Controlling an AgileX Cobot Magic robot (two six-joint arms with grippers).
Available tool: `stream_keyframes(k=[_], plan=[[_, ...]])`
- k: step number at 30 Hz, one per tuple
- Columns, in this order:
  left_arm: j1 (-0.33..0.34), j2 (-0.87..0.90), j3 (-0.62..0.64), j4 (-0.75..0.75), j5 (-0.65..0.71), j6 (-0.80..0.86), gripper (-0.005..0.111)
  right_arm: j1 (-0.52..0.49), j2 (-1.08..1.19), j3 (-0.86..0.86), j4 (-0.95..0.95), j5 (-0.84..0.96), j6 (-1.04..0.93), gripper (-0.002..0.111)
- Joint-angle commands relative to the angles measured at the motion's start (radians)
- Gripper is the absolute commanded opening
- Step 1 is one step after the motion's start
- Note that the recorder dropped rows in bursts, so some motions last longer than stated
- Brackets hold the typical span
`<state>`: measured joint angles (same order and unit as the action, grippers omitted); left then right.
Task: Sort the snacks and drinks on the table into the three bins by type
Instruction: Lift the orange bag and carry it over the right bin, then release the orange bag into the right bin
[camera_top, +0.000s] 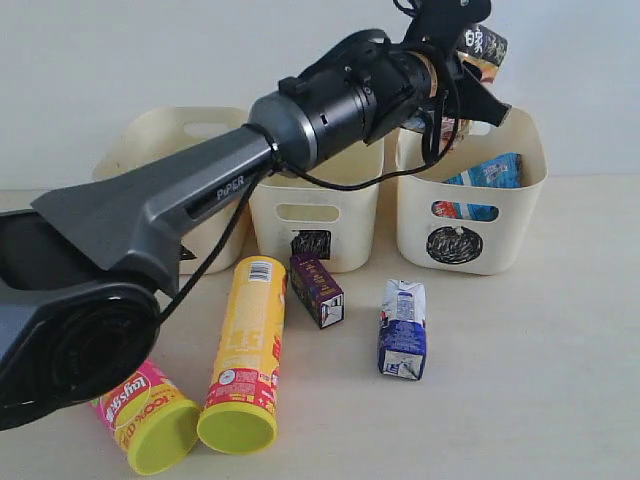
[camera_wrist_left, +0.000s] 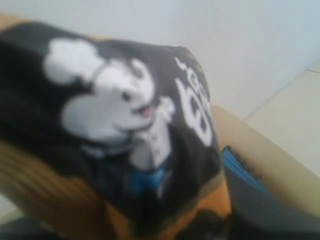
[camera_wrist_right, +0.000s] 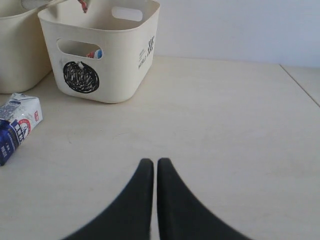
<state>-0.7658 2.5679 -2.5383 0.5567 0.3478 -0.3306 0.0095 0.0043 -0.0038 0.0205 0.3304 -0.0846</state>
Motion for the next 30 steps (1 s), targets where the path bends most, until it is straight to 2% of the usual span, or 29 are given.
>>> stream_keyframes(k=[1, 4, 7, 8, 10, 12, 14, 17, 20, 21, 22, 24, 25, 26, 28, 30], plan=[[0.019, 0.024, -0.014, 0.008, -0.093, -0.032, 0.004, 0.0, -0.004, 0.004, -0.004, -0.008, -0.003, 0.0], [0.031, 0.037, -0.014, 0.008, -0.114, -0.044, 0.004, 0.0, -0.004, 0.004, -0.004, -0.008, -0.003, 0.0], [0.035, 0.037, -0.014, 0.008, -0.116, -0.044, 0.017, 0.0, -0.004, 0.004, -0.004, -0.008, -0.003, 0.0], [0.035, 0.037, -0.014, 0.008, -0.116, -0.044, 0.032, 0.0, -0.004, 0.004, -0.004, -0.008, -0.003, 0.0], [0.035, 0.037, -0.014, 0.008, -0.116, -0.044, 0.048, 0.0, -0.004, 0.004, -0.004, -0.008, -0.003, 0.0], [0.035, 0.037, -0.014, -0.013, -0.149, -0.044, 0.074, 0.0, -0.004, 0.004, -0.004, -0.008, -0.003, 0.0], [0.035, 0.037, -0.014, -0.025, -0.179, -0.044, 0.078, 0.0, -0.004, 0.004, -0.004, -0.008, -0.003, 0.0], [0.033, 0.037, -0.014, -0.025, -0.169, -0.044, 0.078, 0.0, -0.004, 0.004, -0.004, -0.008, -0.003, 0.0], [0.033, 0.0, -0.014, -0.025, 0.022, -0.027, 0.069, 0.0, -0.004, 0.004, -0.004, -0.008, -0.003, 0.0], [0.026, -0.03, -0.014, -0.048, 0.135, -0.027, 0.048, 0.0, -0.004, 0.004, -0.002, -0.004, -0.003, 0.0], [0.024, -0.041, -0.014, -0.048, 0.169, -0.027, 0.041, 0.0, -0.004, 0.004, -0.002, -0.004, -0.003, 0.0], [-0.001, -0.094, -0.014, -0.055, 0.265, 0.04, 0.011, 0.0, -0.004, 0.004, 0.0, -0.004, -0.003, 0.0], [-0.014, -0.112, -0.014, -0.069, 0.308, 0.109, 0.004, 0.0, -0.004, 0.004, 0.0, -0.004, -0.003, 0.0], [-0.022, -0.128, -0.014, -0.085, 0.337, 0.158, 0.004, 0.0, -0.004, 0.004, 0.0, -0.004, -0.003, 0.0], [-0.057, -0.172, -0.014, -0.188, 0.509, 0.312, 0.004, 0.0, -0.004, 0.004, 0.0, -0.004, -0.003, 0.0], [-0.074, -0.196, -0.014, -0.191, 0.642, 0.331, 0.004, 0.0, -0.004, 0.004, 0.0, -0.004, -0.003, 0.0]])
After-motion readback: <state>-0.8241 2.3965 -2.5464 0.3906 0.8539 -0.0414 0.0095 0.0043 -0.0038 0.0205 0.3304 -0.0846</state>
